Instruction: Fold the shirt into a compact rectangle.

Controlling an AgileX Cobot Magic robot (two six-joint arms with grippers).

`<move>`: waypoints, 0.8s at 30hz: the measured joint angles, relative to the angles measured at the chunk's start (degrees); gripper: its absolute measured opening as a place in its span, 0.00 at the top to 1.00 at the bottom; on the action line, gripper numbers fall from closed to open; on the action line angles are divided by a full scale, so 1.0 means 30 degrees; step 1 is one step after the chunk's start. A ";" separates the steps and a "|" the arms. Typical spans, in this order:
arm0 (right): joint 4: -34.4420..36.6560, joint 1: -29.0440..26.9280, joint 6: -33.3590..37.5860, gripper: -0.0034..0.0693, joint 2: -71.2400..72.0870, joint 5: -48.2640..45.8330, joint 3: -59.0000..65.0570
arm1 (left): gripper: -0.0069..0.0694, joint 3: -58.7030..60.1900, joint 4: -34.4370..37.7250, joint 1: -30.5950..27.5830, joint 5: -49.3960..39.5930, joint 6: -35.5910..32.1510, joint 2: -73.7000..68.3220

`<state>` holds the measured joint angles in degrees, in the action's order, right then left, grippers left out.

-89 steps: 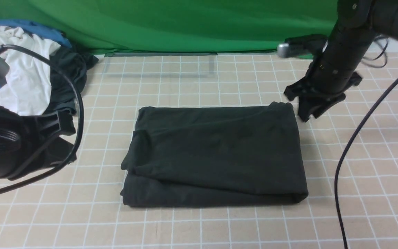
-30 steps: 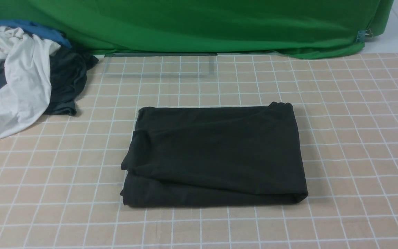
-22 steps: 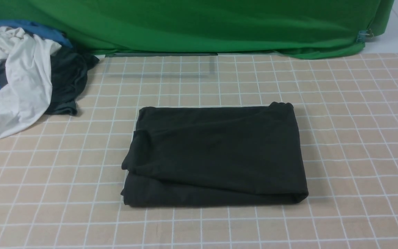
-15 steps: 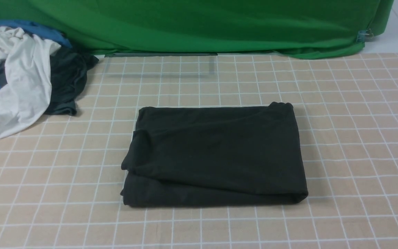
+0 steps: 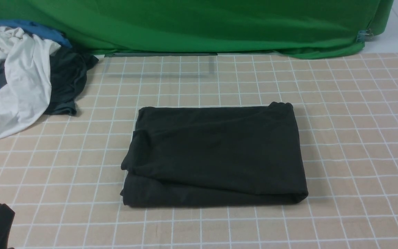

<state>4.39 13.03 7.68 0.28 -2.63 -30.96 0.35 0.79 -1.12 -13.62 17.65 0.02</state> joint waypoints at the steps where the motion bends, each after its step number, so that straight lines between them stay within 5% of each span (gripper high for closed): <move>1: 0.0000 0.0000 0.0000 0.68 0.0000 -0.0001 0.0000 | 0.89 0.0000 0.0000 0.0000 -0.0033 0.0000 0.0000; 24: 0.0000 -0.0097 0.0768 0.63 0.0013 -0.1046 0.0226 | 0.89 0.0000 0.0000 0.0000 -0.0068 -0.0077 0.0021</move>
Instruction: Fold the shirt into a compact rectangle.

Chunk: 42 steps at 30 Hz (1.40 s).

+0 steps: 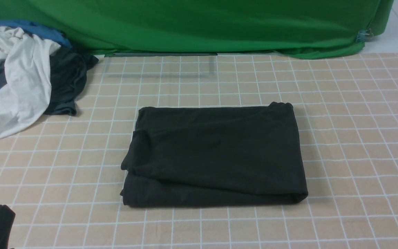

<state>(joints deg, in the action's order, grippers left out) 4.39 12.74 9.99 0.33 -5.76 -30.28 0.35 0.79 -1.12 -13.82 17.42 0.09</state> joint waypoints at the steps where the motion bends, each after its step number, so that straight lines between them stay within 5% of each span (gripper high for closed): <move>1: 0.0000 -0.0227 0.0127 0.63 0.0000 -0.0407 0.0254 | 0.89 0.0000 0.0000 0.0000 0.0000 0.0000 0.0000; 11: -0.0008 -0.5649 0.0752 0.63 -0.0071 -0.1767 0.7292 | 0.89 0.0000 0.0000 0.0000 -0.0019 0.0022 0.0000; 16: -0.0025 -0.5810 0.0535 0.63 -0.0092 -0.2661 1.0146 | 0.89 0.0000 0.0000 0.0000 -0.0037 0.0022 0.0000; 42: -0.0025 -0.4920 0.0258 0.62 -0.0092 -0.3070 1.0249 | 0.89 0.0015 0.0000 0.0000 -0.0037 -0.0070 0.0000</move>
